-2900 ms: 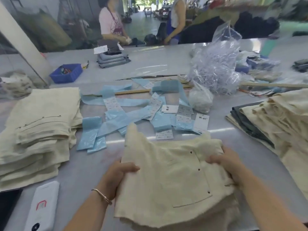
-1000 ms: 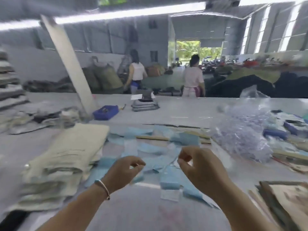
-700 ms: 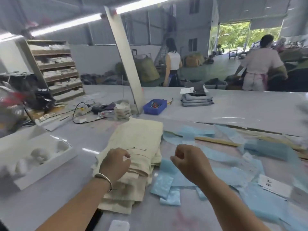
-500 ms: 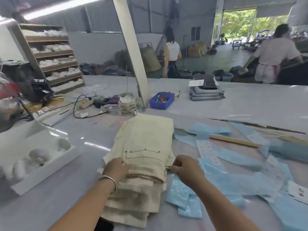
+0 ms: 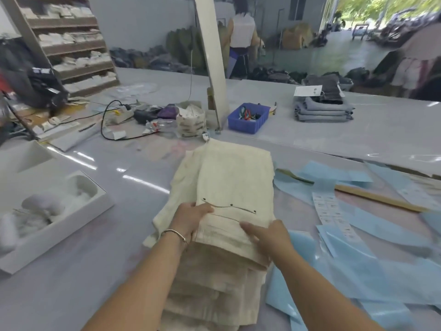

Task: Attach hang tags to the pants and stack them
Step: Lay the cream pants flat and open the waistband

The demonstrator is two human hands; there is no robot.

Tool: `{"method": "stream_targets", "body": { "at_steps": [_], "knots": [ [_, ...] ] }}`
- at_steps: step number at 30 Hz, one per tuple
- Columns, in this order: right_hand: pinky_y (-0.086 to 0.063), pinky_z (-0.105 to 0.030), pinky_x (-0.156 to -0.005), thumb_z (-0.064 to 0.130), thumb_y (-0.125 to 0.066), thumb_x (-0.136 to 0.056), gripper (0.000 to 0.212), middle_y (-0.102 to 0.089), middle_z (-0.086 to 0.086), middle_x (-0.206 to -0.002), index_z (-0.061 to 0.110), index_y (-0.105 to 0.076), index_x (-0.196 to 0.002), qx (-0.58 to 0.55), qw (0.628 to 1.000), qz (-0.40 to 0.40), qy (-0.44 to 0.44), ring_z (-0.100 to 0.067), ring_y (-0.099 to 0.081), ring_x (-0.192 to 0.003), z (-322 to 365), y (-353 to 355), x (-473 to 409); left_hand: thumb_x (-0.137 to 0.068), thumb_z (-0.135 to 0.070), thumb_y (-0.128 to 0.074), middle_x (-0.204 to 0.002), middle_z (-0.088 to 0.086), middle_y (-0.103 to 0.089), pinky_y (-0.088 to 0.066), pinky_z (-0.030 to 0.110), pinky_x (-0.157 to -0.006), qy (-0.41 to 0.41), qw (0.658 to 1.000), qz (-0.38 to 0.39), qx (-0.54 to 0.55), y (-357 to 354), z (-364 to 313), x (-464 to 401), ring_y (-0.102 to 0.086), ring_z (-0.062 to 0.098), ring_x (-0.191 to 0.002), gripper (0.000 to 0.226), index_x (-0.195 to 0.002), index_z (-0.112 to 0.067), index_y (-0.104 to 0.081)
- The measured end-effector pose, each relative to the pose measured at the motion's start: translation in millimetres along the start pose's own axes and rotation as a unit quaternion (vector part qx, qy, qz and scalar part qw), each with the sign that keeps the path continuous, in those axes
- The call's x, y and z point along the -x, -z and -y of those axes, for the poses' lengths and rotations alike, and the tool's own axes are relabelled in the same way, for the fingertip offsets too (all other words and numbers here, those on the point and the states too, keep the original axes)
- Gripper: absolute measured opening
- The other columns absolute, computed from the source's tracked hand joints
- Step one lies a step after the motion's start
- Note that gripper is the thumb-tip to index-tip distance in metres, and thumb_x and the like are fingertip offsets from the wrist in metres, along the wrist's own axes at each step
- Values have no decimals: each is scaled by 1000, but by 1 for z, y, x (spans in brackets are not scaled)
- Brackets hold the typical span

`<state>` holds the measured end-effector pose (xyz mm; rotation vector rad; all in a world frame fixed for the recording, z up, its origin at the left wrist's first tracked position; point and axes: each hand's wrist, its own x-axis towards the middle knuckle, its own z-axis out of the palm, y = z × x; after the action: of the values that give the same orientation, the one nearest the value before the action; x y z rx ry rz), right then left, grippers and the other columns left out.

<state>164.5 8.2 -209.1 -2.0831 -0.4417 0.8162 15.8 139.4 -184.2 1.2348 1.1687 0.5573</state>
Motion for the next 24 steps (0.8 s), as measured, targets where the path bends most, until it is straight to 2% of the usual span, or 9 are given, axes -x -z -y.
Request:
{"method": "stream_targets", "body": {
  "at_steps": [3, 5, 8, 12, 15, 18, 20, 22, 24],
  "knots": [
    [-37, -31, -60, 63, -78, -60, 63, -47, -1, -65, 4, -57, -71, -74, 997, 29, -13, -21, -51, -62, 6, 14, -4, -65, -14, -74, -106, 26, -60, -48, 46, -90, 67, 965, 184, 174, 21, -5, 17, -58, 38, -100, 57, -114, 12, -61],
    [-46, -31, -59, 62, -77, -59, 75, -58, -8, -78, -2, -63, -95, -182, 977, 94, -63, -23, -59, -67, 8, 17, -4, -59, -14, -73, -107, 23, -64, -49, 43, -90, 65, 962, 226, 136, 34, -2, 23, -61, 38, -101, 60, -113, 9, -63],
    [-54, -33, -59, 52, -77, -71, 65, -63, -17, -102, 3, -53, -106, -277, 944, 131, -123, -30, -68, -80, 12, 12, 0, -56, -12, -68, -97, 17, -71, -57, 35, -76, 43, 992, 116, 30, 42, 5, 16, -70, 28, -84, 51, -105, 1, -68],
    [-47, -31, -62, 38, -81, -75, 63, -52, -7, -113, 6, -47, -117, -146, 986, 39, -62, -24, -54, -94, 9, -5, -3, -56, -37, -90, -100, 4, -74, -57, 40, -85, 33, 996, 47, -63, 49, 17, -6, -70, 21, -94, 60, -107, -15, -68],
    [-42, -30, -62, 33, -83, -73, 70, -56, -11, -122, 2, -49, -126, -174, 980, 62, -74, -28, -55, -103, 5, -12, -5, -55, -74, -74, -107, 0, -60, -51, 41, -88, -23, 939, -78, -334, 46, 22, -15, -52, 21, -108, 68, -96, -21, -63],
    [-49, -34, -69, 18, -81, -75, 52, -68, -10, -106, -1, -60, -118, -284, 947, 93, -115, -28, -63, -97, 4, -12, -10, -61, -84, -60, -126, 8, -47, -41, 44, -98, 10, 897, -89, -433, 37, 19, -18, -39, 33, -124, 90, -118, -15, -56],
    [-53, -36, -78, 9, -76, -78, 37, -72, -10, -99, 1, -64, -112, -316, 935, 115, -110, -28, -67, -93, 6, -10, -10, -67, -72, -70, -121, 8, -57, -47, 40, -96, -9, 915, -72, -396, 33, 13, -19, -52, 30, -115, 77, -117, -14, -60],
    [-55, -36, -82, 4, -74, -79, 33, -74, -9, -101, 2, -67, -112, -317, 936, 141, -53, -28, -69, -94, 7, -2, -10, -70, -45, -83, -107, 6, -70, -55, 32, -81, -32, 967, -41, -248, 33, 9, -21, -67, 23, -95, 48, -104, -15, -68],
    [-56, -35, -85, 5, -75, -76, 35, -73, -11, -107, 4, -70, -111, -326, 923, 206, 5, -28, -70, -100, 5, 10, -8, -65, -23, -88, -100, 11, -74, -57, 31, -72, -10, 997, 30, -69, 38, 7, -20, -72, 25, -85, 42, -101, -9, -70]
  ]
}}
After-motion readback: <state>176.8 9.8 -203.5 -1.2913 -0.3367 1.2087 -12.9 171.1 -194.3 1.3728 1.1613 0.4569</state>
